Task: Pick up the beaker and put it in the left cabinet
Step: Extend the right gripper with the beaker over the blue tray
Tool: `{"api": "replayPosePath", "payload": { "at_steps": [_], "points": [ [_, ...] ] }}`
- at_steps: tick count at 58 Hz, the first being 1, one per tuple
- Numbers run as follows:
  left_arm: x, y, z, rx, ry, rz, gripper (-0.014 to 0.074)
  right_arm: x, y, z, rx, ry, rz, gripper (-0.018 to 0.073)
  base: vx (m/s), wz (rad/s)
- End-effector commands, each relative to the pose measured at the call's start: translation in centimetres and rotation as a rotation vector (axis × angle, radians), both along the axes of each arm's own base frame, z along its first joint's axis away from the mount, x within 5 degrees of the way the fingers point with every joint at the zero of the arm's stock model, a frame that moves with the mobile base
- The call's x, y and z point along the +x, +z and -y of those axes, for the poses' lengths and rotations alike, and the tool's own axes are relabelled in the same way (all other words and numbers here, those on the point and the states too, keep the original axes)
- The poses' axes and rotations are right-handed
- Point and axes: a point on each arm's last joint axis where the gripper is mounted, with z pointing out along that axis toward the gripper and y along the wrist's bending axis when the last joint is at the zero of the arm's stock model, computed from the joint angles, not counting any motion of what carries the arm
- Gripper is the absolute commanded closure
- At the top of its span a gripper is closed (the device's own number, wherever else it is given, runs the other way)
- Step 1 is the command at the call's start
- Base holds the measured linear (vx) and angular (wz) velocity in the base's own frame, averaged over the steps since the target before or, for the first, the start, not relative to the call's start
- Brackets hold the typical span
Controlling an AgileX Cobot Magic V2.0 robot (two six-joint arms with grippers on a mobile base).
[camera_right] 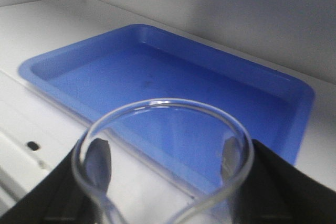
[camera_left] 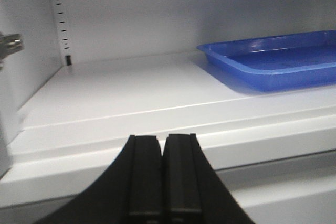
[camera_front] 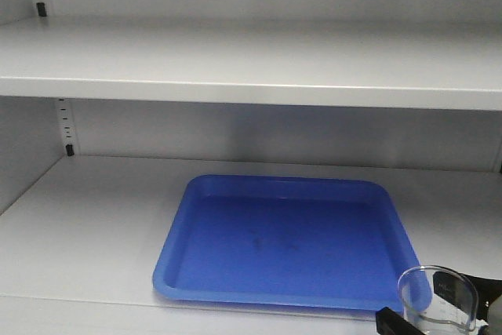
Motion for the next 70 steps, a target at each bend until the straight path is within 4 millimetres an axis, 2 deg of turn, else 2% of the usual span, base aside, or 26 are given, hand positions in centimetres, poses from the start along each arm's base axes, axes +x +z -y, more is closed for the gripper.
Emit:
{"api": "replayPosePath", "payload": {
  "at_steps": [1,46,57,61,70],
  "points": [
    [-0.1,0.3,0.0,-0.032,-0.004,0.079,0.0596,0.0,1.3,-0.1,0.011,0.02,0.047,0.0564,0.12,-0.26],
    [-0.1,0.3,0.0,-0.032,-0.004,0.079,0.0596,0.0,1.3,-0.2,0.016,0.023,0.046,0.0564,0.05,-0.15],
    [-0.1,0.3,0.0,-0.032,-0.004,0.079,0.0596,-0.1,1.3,-0.6,0.029,0.07,0.051,0.0564,0.0,0.0],
    [-0.1,0.3,0.0,-0.032,-0.004,0.079,0.0596,0.2,1.2,-1.1,0.026,0.097,0.041,0.0564,0.0,0.0],
    [-0.1,0.3,0.0,-0.032,-0.004,0.079,0.0596,2.8,1.2,-3.0,0.008,0.12,-0.012,0.0564,0.0,0.0]
  ]
}}
